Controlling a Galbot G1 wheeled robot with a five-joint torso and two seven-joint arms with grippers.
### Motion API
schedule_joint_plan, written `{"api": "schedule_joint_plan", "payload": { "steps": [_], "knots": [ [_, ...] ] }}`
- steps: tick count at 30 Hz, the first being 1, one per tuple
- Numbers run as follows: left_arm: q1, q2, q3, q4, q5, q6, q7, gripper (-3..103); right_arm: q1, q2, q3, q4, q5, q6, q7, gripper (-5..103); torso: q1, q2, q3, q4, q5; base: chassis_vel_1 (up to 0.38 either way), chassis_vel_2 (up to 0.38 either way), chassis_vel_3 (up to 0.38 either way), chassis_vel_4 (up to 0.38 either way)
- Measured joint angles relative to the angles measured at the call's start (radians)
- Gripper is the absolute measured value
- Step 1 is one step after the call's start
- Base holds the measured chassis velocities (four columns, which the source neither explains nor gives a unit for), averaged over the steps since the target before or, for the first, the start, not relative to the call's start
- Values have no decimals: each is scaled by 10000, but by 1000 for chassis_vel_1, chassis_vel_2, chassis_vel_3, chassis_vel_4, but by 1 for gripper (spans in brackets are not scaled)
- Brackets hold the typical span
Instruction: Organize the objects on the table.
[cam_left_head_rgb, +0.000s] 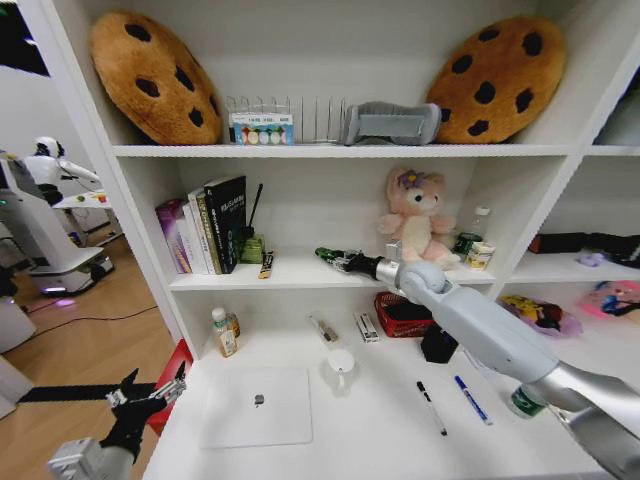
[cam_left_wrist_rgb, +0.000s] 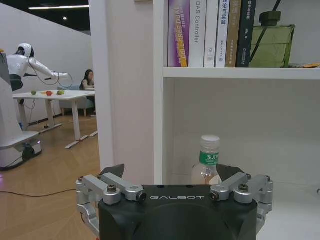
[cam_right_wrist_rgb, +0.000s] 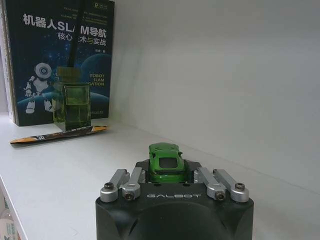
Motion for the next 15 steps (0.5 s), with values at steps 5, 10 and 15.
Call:
{"api": "schedule_joint_plan", "payload": {
  "steps": [5, 10, 15],
  "knots": [
    [0, 0, 0, 0, 0, 0, 0, 100, -52, -67, -3, 74, 59, 3, 1, 36, 0, 0, 0, -1, 1, 0, 0, 0, 0],
    [0, 0, 0, 0, 0, 0, 1, 100, -71, -82, 1, 32, 13, 37, -3, 36, 0, 0, 0, 1, 1, 0, 0, 0, 0],
    [0, 0, 0, 0, 0, 0, 0, 100, -63, -170, 15, -19, -42, 146, -17, 39, 0, 0, 0, 0, 1, 0, 0, 0, 0]
  ]
}}
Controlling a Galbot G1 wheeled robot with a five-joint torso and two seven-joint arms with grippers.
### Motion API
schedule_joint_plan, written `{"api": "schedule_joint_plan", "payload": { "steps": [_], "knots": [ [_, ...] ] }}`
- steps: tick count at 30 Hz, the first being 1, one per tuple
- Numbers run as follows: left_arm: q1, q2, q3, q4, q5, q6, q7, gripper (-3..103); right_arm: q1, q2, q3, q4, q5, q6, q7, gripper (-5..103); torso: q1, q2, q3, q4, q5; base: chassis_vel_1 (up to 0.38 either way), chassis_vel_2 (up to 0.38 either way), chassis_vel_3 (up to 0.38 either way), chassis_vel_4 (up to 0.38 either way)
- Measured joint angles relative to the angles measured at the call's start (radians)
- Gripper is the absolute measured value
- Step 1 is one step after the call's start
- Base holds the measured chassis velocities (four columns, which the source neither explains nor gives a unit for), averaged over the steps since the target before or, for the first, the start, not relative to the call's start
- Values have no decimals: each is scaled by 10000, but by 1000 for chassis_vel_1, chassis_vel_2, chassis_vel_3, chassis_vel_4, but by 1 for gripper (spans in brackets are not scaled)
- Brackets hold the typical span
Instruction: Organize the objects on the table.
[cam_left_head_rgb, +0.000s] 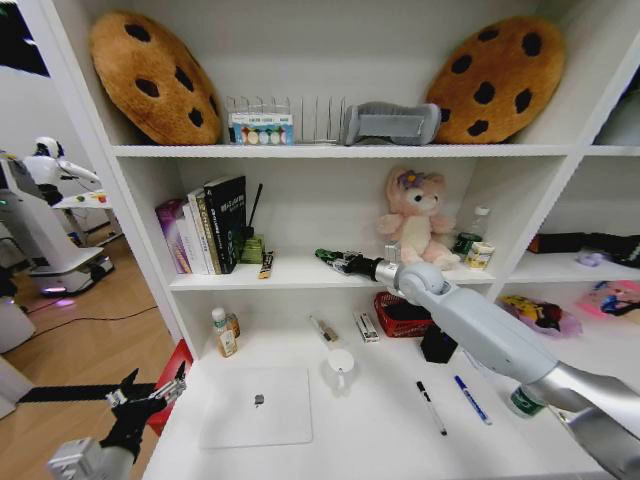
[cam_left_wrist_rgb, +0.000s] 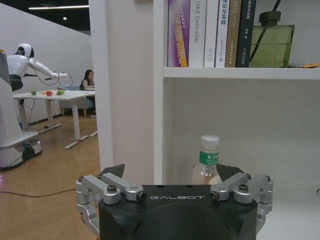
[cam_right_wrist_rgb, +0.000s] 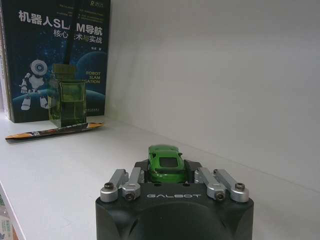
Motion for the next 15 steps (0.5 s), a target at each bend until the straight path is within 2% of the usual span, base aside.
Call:
{"api": "schedule_joint_plan", "payload": {
  "steps": [3, 5, 7, 8, 9, 10, 12, 13, 15],
  "knots": [
    [0, 0, 0, 0, 0, 0, 0, 100, -1, -119, 19, 5, 30, 166, -24, 56, 0, 0, 0, 1, 0, 0, 0, 0, 0],
    [0, 0, 0, 0, 0, 0, 0, 100, 5, -172, 22, 13, 64, 185, -57, 56, 0, 0, 0, 0, 0, 0, 0, 0, 0],
    [0, 0, 0, 0, 0, 0, 0, 100, 15, -245, 65, 67, 133, 294, -144, 67, 0, 0, -1, -1, 0, 0, 0, 0, 0],
    [0, 0, 0, 0, 0, 0, 0, 100, 15, -245, 65, 67, 133, 294, -144, 67, 0, 0, -1, -1, 0, 0, 0, 0, 0],
    [0, 0, 0, 0, 0, 0, 0, 100, -24, -305, 180, 216, 283, 499, -166, 78, 0, 0, 0, 1, 1, 0, 0, 0, 0],
    [0, 0, 0, 0, 0, 0, 0, 100, -24, -305, 180, 216, 283, 499, -166, 78, 0, 0, 0, 1, 1, 0, 0, 0, 0],
    [0, 0, 0, 0, 0, 0, 0, 100, -289, -632, 636, 995, 627, 634, -176, 89, 1, -1, 0, 3, 0, 0, 0, 0, 0],
    [0, 0, 0, 0, 0, 0, 0, 100, -289, -632, 636, 995, 627, 634, -176, 89, 1, -1, 0, 3, 0, 0, 0, 0, 0],
    [0, 0, 0, 1, 0, 0, 0, 100, -791, -1124, 1198, 2067, 1069, 581, 29, 97, 1, 0, -1, 3, -3, 0, 0, 0, 0]
  ]
}}
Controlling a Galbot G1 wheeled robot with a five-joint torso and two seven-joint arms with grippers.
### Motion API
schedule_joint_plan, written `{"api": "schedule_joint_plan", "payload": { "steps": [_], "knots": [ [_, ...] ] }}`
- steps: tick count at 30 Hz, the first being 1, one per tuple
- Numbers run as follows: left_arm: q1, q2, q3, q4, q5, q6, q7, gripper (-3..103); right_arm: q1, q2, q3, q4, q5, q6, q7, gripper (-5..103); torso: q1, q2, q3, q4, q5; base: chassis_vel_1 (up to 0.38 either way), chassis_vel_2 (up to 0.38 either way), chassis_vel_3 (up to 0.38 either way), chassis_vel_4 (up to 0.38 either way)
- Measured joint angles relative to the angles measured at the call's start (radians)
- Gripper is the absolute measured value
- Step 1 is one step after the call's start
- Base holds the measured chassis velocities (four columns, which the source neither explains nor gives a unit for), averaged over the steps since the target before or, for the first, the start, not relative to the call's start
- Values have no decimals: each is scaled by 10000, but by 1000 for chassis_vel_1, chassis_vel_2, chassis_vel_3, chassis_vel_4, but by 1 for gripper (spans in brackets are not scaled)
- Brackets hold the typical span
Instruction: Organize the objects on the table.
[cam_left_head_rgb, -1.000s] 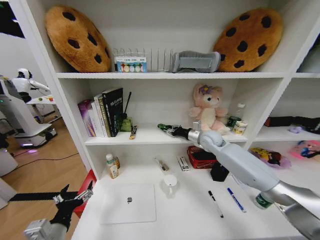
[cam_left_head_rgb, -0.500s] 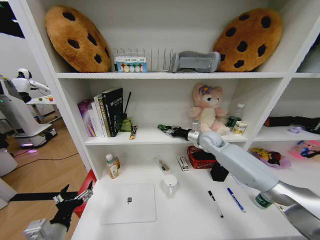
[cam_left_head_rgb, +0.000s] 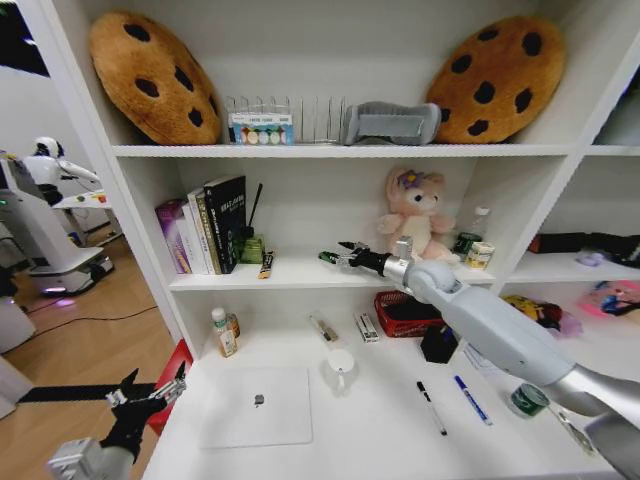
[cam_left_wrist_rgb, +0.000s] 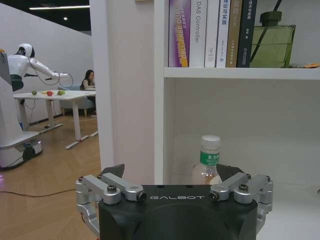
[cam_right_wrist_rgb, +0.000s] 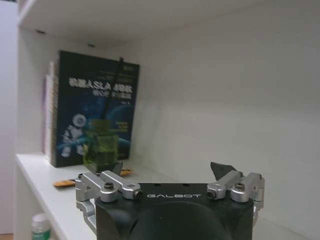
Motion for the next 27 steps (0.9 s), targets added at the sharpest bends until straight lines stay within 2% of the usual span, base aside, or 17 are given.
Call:
{"api": "schedule_joint_plan", "payload": {
  "steps": [4, 5, 8, 9, 10, 11, 13, 15, 16, 17, 19, 20, 23, 24, 25, 26, 27],
  "knots": [
    [0, -1, 0, 0, 0, 0, 0, 100, -1884, -1064, 1530, 1970, 371, -137, 806, 100, -2, 0, -1, -8, 5, 0, 0, 0, 0],
    [0, -1, 0, 0, 0, 0, 0, 100, -1884, -1064, 1530, 1970, 371, -137, 806, 100, -2, 0, -1, -8, 5, 0, 0, 0, 0],
    [0, 0, 0, 0, 0, 0, 0, 100, -4304, -1723, 3804, 3271, -363, 471, 1410, 100, -2, 2, -2, -2, 3, 0, 0, 0, 0],
    [0, 0, 0, 0, 0, 0, 0, 100, -4304, -1723, 3804, 3271, -363, 471, 1410, 100, -2, 2, -2, -2, 3, 0, 0, 0, 0],
    [1, -1, 0, -1, 1, 0, 0, 100, -5635, -1985, 4844, 3726, -629, 708, 1595, 100, -3, 1, -1, -5, 6, 0, 0, 0, 0],
    [1, -1, 0, -1, 1, 0, 0, 100, -5635, -1985, 4844, 3726, -629, 708, 1595, 100, -3, 1, -1, -5, 6, 0, 0, 0, 0],
    [0, 0, 1, 0, 1, 0, 0, 100, -7259, -2114, 6262, 4248, -848, 872, 1892, 100, -4, 2, -3, -9, 0, 0, 0, 0, 0],
    [0, 0, 0, 0, 0, 1, 0, 100, -7645, -2044, 6559, 4305, -909, 884, 1929, 100, -4, 2, -2, -8, 1, 0, 0, 0, 0],
    [-1, -1, 0, -1, 1, 0, 0, 100, -8141, -1865, 7084, 4411, -954, 880, 2079, 100, -2, 2, -1, 3, 5, 0, 0, 0, 0],
    [-1, -1, 0, -1, 1, 0, 0, 100, -8141, -1865, 7084, 4411, -954, 880, 2079, 100, -2, 2, -1, 3, 5, 0, 0, 0, 0],
    [0, 0, 0, 0, 0, 0, 0, 100, -9763, -1179, 8540, 4758, -1092, 914, 2342, 100, -2, 1, -1, 5, 0, 0, 0, 0, 0],
    [0, 0, 0, 0, 0, 0, 0, 100, -9763, -1179, 8540, 4758, -1092, 914, 2342, 100, -2, 1, -1, 5, 0, 0, 0, 0, 0],
    [0, 0, 0, -1, 1, 0, 0, 100, -12778, 499, 10839, 5174, -2181, 1242, 2148, 100, -1, 1, -1, -5, 5, 0, 0, 0, 0],
    [0, -1, 1, 0, 0, 0, 0, 100, -13633, 995, 11256, 5260, -2722, 1471, 1966, 100, -2, 1, -1, -9, 5, 0, 0, 0, 0],
    [0, -1, 1, 0, 0, 0, 0, 100, -13633, 995, 11256, 5260, -2722, 1471, 1966, 100, -2, 1, -1, -9, 5, 0, 0, 0, 0],
    [0, -1, 0, -1, 1, 1, 2, 100, -14548, 1608, 11652, 5349, -3398, 1801, 1712, 100, -2, 2, -1, -8, 6, 0, 0, 0, 0],
    [0, -1, 0, -1, 1, 1, 2, 100, -14548, 1608, 11652, 5349, -3398, 1801, 1712, 100, -2, 2, -1, -8, 6, 0, 0, 0, 0]
  ]
}}
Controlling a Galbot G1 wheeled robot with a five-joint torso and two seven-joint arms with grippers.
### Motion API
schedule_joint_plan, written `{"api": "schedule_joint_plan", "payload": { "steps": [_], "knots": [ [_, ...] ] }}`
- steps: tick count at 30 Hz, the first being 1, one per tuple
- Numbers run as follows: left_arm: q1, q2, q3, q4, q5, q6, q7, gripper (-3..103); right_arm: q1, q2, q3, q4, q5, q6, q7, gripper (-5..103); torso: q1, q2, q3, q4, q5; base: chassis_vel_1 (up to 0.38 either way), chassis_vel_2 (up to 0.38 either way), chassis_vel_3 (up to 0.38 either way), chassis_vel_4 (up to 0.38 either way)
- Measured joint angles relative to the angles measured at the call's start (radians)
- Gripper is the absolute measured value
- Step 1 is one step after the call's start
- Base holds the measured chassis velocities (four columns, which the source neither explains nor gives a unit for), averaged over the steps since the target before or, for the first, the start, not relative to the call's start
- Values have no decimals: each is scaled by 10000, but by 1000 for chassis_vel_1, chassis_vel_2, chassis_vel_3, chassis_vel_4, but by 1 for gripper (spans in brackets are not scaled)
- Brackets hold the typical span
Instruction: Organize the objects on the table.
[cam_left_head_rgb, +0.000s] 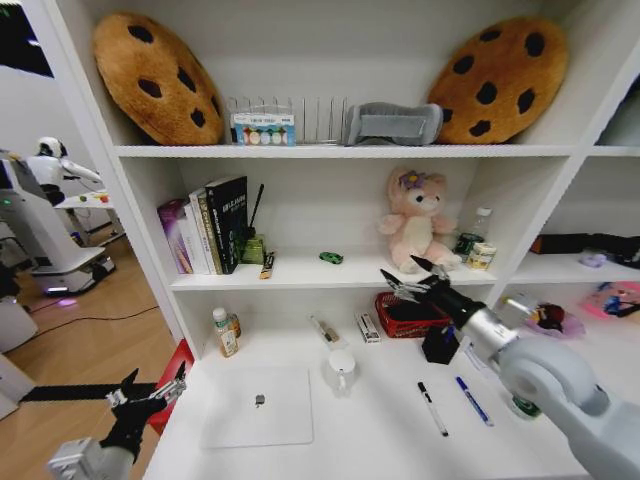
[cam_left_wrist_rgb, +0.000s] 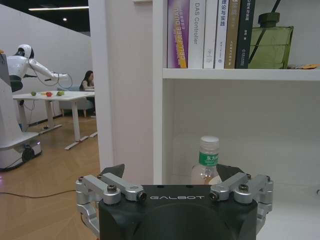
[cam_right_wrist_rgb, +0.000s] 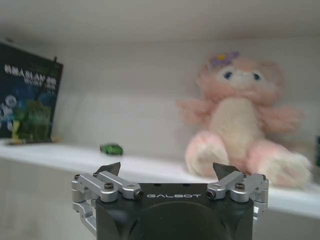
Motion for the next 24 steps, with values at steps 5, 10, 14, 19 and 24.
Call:
{"api": "schedule_joint_plan", "payload": {
  "steps": [5, 10, 14, 19, 24],
  "knots": [
    [1, 0, 0, 0, 0, 1, -1, 100, -1903, 2247, 605, 30, -2307, 1046, -582, 100, -1, 0, 0, 10, -10, 0, 0, 0, 0],
    [0, 1, 1, 0, 0, 1, -1, 100, -2452, 4472, -39, -441, -3289, 1750, -62, 100, 0, 0, 0, 0, -5, 0, 0, 0, 0],
    [0, 1, 0, 0, 0, 1, -1, 100, -2493, 4969, -407, -760, -3721, 2083, 312, 100, -1, 0, 1, 6, -6, 0, 0, 0, 0],
    [0, 1, 0, 0, 0, 1, -1, 100, -2277, 5090, -731, -966, -4024, 2045, 699, 100, 1, -2, 2, 7, -4, 0, 0, 0, 0],
    [0, 1, 0, -1, 0, 0, -1, 100, -2086, 4950, -945, -957, -3932, 1905, 750, 100, 1, -2, 2, 6, -4, 0, 0, 0, 0]
  ]
}}
